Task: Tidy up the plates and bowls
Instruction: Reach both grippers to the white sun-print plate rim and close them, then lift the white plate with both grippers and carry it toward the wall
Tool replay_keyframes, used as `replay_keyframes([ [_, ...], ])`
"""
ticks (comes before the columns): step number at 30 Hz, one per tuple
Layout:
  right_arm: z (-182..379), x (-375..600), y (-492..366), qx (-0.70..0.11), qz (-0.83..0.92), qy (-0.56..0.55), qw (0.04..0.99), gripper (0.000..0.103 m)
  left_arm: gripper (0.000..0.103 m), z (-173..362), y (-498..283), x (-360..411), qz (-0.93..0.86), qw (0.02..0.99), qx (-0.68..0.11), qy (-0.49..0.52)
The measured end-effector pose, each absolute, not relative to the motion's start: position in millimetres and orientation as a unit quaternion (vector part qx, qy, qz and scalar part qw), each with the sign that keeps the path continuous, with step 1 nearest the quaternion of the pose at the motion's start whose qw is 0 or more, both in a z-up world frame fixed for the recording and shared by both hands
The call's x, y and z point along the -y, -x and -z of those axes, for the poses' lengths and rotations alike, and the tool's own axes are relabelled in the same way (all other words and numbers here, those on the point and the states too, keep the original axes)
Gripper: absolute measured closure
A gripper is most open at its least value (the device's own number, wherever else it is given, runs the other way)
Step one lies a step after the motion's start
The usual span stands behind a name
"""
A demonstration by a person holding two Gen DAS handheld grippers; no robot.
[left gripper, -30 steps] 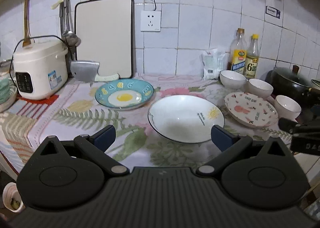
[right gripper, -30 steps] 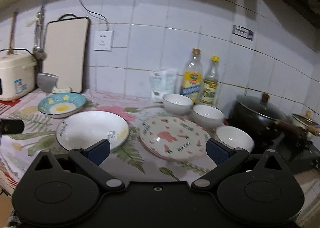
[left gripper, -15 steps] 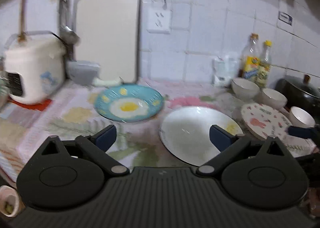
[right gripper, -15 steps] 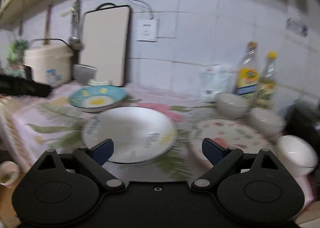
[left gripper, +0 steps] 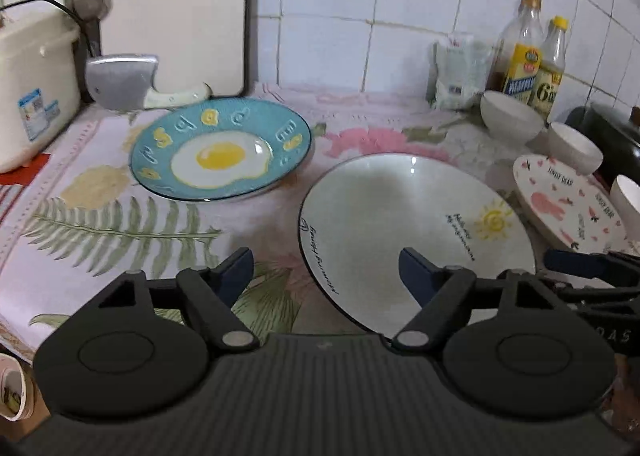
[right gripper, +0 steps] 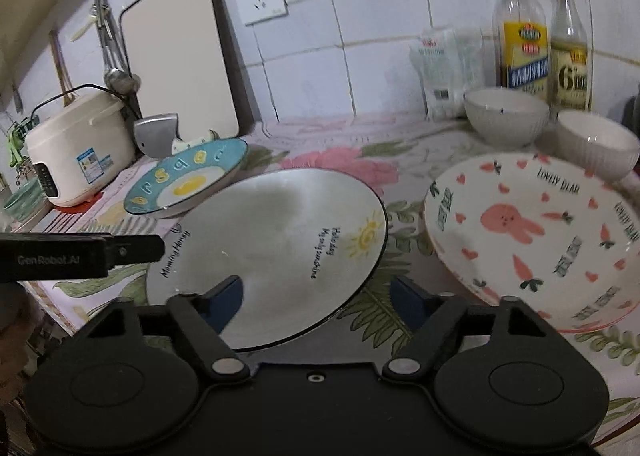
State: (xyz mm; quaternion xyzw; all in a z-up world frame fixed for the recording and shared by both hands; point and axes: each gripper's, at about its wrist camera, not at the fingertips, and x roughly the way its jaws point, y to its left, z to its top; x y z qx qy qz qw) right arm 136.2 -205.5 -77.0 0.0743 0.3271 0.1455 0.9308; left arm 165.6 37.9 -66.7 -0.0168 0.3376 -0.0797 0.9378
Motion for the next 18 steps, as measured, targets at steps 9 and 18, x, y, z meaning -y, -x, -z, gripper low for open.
replay_keyframes([
  [9,95.5,207.4,-157.6,-0.362,-0.142,-0.1,0.916,0.059,0.079,86.9,-189.1,-37.3,0.083,0.921,-0.38,0.02],
  [18,98.8,208.7,-155.3,-0.335,-0.139,-0.092,0.927,0.07,0.08,98.6,-185.4,-27.2,0.07,0.923,-0.376,0.048],
])
